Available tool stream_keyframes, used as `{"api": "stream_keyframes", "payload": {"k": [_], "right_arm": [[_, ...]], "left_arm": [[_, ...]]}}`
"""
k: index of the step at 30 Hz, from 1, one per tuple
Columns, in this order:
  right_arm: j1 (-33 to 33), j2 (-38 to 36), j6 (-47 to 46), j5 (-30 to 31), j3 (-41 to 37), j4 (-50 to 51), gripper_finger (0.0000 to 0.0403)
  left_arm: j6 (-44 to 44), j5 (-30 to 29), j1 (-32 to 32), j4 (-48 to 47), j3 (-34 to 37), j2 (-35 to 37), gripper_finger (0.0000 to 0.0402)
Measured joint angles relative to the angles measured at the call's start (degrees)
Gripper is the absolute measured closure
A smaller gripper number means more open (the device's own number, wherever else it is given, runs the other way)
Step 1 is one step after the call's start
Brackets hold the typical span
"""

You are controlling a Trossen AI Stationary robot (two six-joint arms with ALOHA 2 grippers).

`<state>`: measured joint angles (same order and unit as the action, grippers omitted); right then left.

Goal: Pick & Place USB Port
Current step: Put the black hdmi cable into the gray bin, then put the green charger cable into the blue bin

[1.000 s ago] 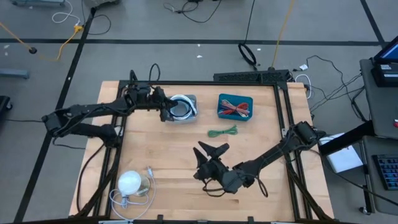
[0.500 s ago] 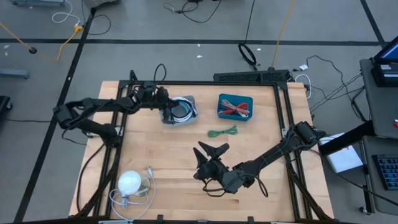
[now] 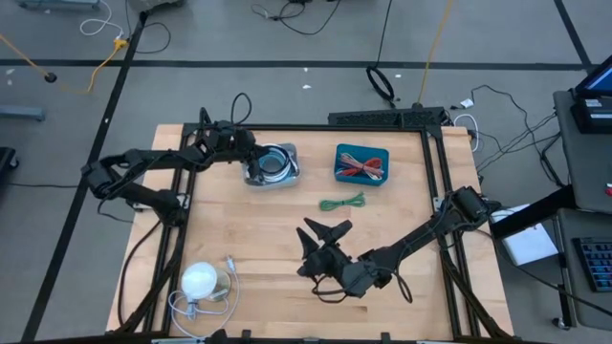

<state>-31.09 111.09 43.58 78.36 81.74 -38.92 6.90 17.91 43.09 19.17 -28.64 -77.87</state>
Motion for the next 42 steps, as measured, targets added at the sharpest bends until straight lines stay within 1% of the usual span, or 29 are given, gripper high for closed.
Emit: {"api": "stream_keyframes", "payload": {"k": [3,7,12,14,16,20,25,29,33,38,42], "right_arm": [[0.0,0.0,-0.8,-1.4,0.0,0.1,0.0247],[0.0,0.0,-0.9,-1.9,0.0,0.1,0.0247],[0.6,0.0,-2.4,-1.7,0.0,0.2,0.0248],[0.7,0.0,-2.6,-1.1,0.0,0.2,0.0248],[0.8,0.0,-2.5,0.7,0.0,0.2,0.0248],[1.1,0.0,-2.6,2.5,0.0,0.2,0.0248],[1.1,0.0,-2.8,2.7,0.0,0.2,0.0248],[1.1,0.0,-3.0,2.8,0.0,0.2,0.0248],[1.1,0.0,-3.7,2.8,0.0,0.2,0.0248],[1.1,0.0,-3.9,3.2,0.0,0.2,0.0248],[1.6,0.0,-1.8,8.6,-0.9,0.3,0.0248]], "left_arm": [[1.4,0.4,0.0,-1.3,-0.1,0.0,0.0388],[2.3,3.7,-0.1,-2.1,-0.1,0.0,0.0388],[2.3,3.9,-1.0,-2.1,0.0,0.0,0.0386],[2.2,2.6,-1.5,-2.2,0.0,0.0,0.0369],[1.8,1.3,-2.0,-2.3,0.1,-0.1,0.0343],[-0.2,1.0,-2.6,-0.5,0.2,-0.1,0.0295],[-1.0,-1.7,-3.6,0.9,0.2,-0.1,0.0243],[-1.4,-3.1,-4.1,1.6,0.2,0.2,0.0212],[-1.5,-4.5,-4.3,1.9,0.1,3.0,0.0193],[-2.7,-4.5,-4.2,1.1,0.1,10.3,0.0184],[-3.8,-3.5,-4.7,-2.3,0.1,18.4,0.0183]]}}
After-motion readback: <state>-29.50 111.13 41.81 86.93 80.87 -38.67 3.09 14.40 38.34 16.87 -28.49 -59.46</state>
